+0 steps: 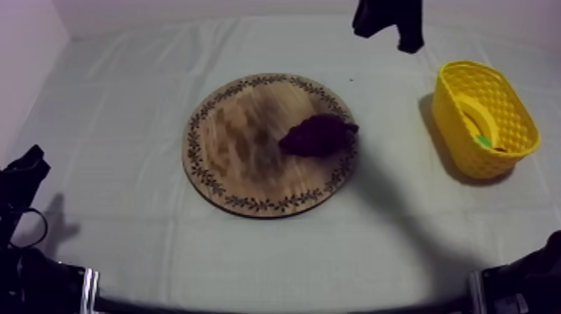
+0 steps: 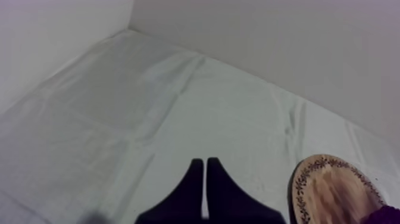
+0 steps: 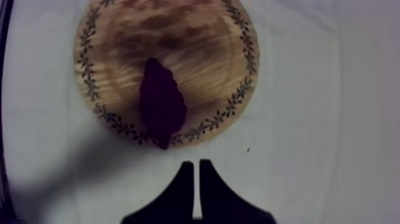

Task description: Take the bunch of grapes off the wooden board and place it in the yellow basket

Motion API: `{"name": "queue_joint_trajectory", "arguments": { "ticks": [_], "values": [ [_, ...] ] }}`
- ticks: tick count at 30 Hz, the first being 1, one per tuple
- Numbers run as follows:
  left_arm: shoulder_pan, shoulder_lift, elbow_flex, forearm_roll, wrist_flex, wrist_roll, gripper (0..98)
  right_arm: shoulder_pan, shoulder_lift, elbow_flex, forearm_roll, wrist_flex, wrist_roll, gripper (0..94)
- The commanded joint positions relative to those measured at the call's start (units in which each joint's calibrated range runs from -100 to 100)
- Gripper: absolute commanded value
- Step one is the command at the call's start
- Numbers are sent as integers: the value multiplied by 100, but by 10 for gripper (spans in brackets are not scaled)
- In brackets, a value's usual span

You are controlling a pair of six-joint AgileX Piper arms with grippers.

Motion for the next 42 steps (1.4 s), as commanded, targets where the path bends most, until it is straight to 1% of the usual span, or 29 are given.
{"name": "queue_joint_trajectory", "arguments": {
  "ticks": [1,3,4,10,12,20,23,26,33,42],
  "values": [
    [-1,3,4,1,3,-1,0,-27,8,3,9,39,658,37],
    [-1,3,4,1,3,-1,0,-67,14,3,30,57,664,62],
    [-1,3,4,1,3,-1,0,-86,19,3,49,61,659,90],
    [-1,3,4,1,3,-1,0,-122,44,7,150,15,566,358],
    [-1,3,4,1,3,-1,0,-122,60,14,167,0,535,434],
    [-1,3,4,1,3,-1,0,-118,186,244,193,-210,321,634],
    [-1,3,4,1,3,-1,0,-122,286,440,201,-352,237,668],
    [-1,3,4,1,3,-1,0,-140,418,689,213,-520,178,684],
    [-1,3,4,1,3,-1,0,-233,894,1189,221,-994,70,693],
    [-1,3,4,1,3,-1,0,-307,1760,1178,145,-1377,25,696]
  ]
}}
